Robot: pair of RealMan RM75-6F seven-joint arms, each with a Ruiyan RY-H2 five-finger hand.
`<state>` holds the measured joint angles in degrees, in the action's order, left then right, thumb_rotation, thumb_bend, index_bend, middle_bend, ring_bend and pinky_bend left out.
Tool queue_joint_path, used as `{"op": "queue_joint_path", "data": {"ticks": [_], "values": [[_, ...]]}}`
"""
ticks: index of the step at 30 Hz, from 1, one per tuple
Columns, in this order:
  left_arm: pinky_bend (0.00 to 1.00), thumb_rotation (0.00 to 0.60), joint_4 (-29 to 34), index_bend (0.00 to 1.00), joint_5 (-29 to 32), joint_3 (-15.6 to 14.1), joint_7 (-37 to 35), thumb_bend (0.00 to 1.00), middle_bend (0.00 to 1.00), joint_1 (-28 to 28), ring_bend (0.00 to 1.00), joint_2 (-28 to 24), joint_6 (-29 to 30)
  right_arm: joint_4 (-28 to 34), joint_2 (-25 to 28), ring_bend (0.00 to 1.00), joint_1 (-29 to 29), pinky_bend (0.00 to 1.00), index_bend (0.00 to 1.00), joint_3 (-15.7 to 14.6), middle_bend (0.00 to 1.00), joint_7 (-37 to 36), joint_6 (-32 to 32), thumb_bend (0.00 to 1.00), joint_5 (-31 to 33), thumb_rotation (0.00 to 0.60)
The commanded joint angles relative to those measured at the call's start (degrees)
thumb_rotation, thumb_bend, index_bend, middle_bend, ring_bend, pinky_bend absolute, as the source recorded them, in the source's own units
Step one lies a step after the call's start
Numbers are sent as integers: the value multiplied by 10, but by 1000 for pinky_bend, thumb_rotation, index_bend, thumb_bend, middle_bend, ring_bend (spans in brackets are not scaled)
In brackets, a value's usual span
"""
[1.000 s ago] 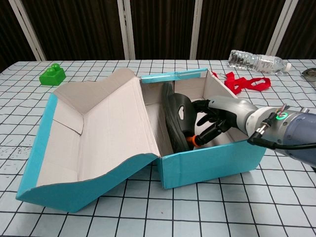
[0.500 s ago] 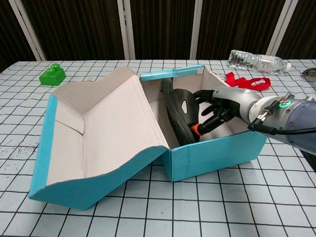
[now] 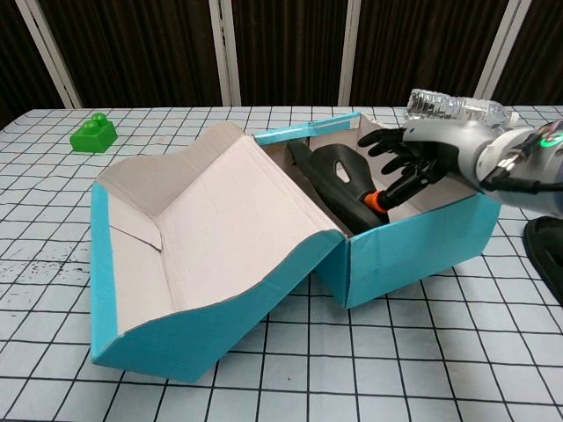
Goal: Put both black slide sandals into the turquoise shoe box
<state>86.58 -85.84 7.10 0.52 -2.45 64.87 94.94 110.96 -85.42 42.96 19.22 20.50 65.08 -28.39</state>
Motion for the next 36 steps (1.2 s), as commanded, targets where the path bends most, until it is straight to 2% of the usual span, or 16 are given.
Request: {"op": "queue_joint_path", "data": {"ticks": [1, 10, 18, 22, 31, 36], "values": [[10, 600, 1, 53, 0, 0, 1, 265, 0, 0, 0, 0, 0, 46, 47, 107, -8, 36, 57, 2, 32, 14, 12, 385, 10, 600], [10, 600, 3, 53, -1, -1, 4, 265, 0, 1, 0, 0, 2, 82, 85, 97, -13, 36, 57, -1, 31, -3, -3, 385, 19, 600], [10, 600, 3, 53, -1, 0, 4, 265, 0, 2, 0, 0, 4, 80, 69, 97, 0, 36, 57, -11, 29, -5, -5, 384, 28, 600], [10, 600, 2, 53, 1, 0, -2, 265, 0, 3, 0, -2, 4, 52, 22, 96, 16, 36, 57, -1, 28, -22, 3, 384, 53, 600], [10, 600, 0, 53, 0, 0, -7, 265, 0, 2, 0, -3, 2, -43, -94, 97, 64, 36, 57, 53, 28, 1, 119, 384, 124, 600], [10, 600, -1, 53, 0, 0, -10, 265, 0, 3, 0, -4, 3, -77, -128, 85, 80, 36, 57, 69, 28, 23, 153, 384, 141, 600]]}}
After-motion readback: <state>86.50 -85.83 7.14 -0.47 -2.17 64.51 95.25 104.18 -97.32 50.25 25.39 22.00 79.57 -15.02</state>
